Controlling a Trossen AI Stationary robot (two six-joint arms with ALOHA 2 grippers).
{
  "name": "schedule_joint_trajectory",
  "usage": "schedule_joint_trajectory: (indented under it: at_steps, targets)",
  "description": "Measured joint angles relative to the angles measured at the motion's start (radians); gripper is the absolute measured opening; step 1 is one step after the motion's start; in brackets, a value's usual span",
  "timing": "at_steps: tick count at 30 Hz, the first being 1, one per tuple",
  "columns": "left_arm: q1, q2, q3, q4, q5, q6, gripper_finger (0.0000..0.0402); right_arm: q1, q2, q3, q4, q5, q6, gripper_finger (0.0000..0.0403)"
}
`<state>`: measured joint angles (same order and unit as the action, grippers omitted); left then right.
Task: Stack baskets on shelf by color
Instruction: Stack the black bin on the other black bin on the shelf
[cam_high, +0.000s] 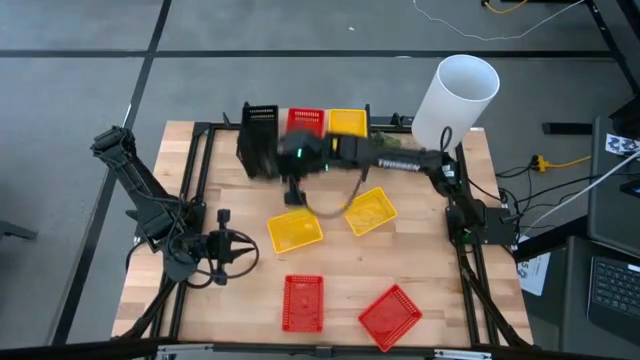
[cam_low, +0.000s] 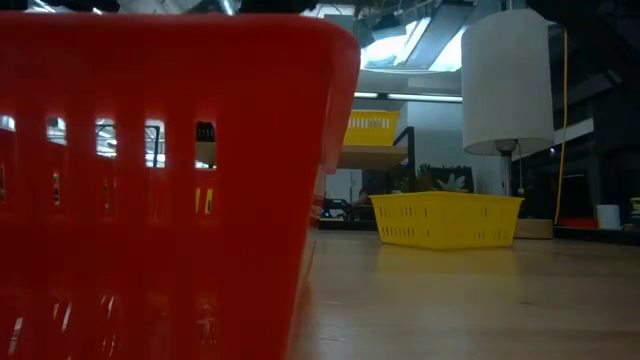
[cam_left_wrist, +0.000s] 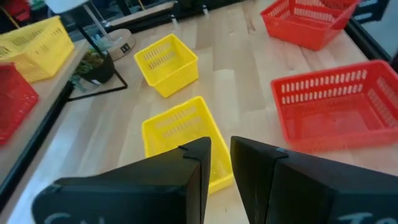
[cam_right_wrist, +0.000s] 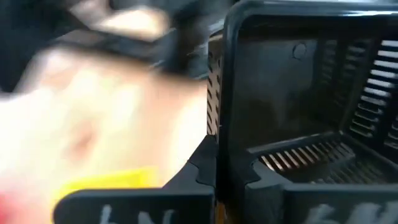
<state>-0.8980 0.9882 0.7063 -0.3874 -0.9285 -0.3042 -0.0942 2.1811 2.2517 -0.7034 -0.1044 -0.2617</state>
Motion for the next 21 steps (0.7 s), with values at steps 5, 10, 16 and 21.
schedule_joint_trajectory:
  at_steps: [5, 10, 16, 21]
  targets:
    - [-0.025, -0.017, 0.055, 0.004, -0.045, 0.085, 0.0055, 0.097, 0.043, 0.000, -0.060, -0.026, 0.072, 0.0000]
    - [-0.028, -0.020, 0.115, 0.004, -0.101, 0.141, 0.0055, 0.201, 0.157, 0.000, 0.066, -0.092, 0.104, 0.0000]
    - [-0.035, -0.021, 0.130, 0.001, -0.107, 0.158, 0.0055, 0.257, 0.289, -0.001, 0.188, -0.052, 0.131, 0.0000]
    - [-0.035, -0.021, 0.130, 0.001, -0.104, 0.153, 0.0055, 0.256, 0.319, 0.000, 0.065, 0.109, 0.200, 0.0000]
